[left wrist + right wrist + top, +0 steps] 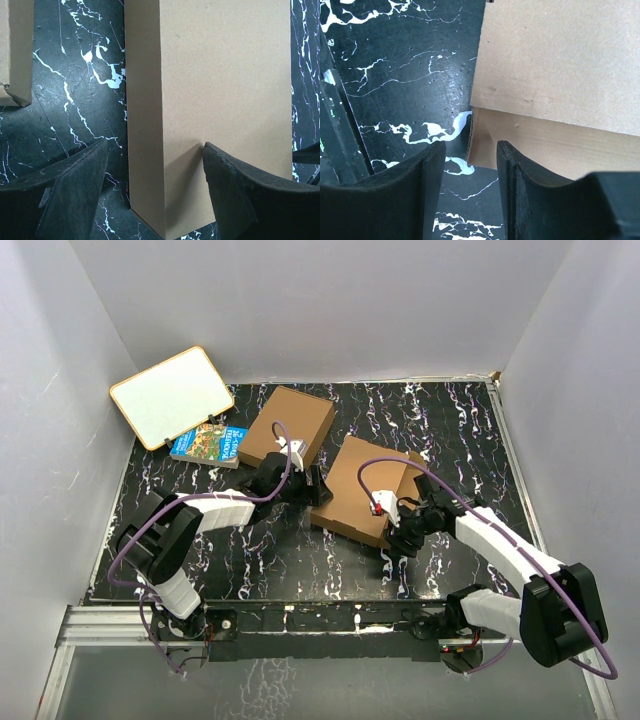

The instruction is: Fold the paper box

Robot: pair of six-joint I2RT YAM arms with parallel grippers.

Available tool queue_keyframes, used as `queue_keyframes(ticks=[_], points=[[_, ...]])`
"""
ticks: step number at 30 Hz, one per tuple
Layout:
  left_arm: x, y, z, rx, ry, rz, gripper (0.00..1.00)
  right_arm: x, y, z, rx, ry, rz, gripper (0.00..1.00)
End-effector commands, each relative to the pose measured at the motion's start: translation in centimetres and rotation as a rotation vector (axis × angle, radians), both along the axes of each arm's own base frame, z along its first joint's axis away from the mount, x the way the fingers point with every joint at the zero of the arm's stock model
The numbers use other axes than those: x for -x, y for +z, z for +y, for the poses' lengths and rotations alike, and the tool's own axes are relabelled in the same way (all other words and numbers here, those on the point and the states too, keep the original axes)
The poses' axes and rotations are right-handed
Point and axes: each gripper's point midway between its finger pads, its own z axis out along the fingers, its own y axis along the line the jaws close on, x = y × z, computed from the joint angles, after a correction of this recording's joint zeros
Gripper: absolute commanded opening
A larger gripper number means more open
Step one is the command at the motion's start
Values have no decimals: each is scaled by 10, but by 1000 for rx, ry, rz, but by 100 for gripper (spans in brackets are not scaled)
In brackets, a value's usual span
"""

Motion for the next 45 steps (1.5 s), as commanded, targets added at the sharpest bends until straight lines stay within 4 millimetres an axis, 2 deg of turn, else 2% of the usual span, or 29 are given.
queue_keyframes(ticks=[1, 4, 8, 12, 17, 24, 34, 42, 45], points=[[10, 2, 0, -18, -29, 23, 74, -15, 1, 0, -1, -21, -61, 48], [9, 1, 0, -17, -30, 24, 74, -15, -3, 0, -1, -22, -51, 44], [9, 2, -1, -16, -34, 23, 74, -15, -4, 4, -15, -11, -28, 33], [8, 3, -2, -16, -35, 19, 74, -15, 1, 8, -41, -2, -22, 18], [9, 1, -4, -11, -38, 30, 73, -17, 10, 14, -68, 0, -15, 9], [11, -2, -4, -6, -29, 49, 73, -27, 21, 22, -58, 6, 29, 8], [11, -4, -6, -17, -24, 52, 73, -26, 31, 50, -49, 67, 55, 8], [13, -7, -7, -23, -28, 60, 72, -26, 26, 63, -39, 47, 114, 9], [15, -10, -9, -24, -33, 63, 71, -29, 32, 70, -54, 42, 125, 9]])
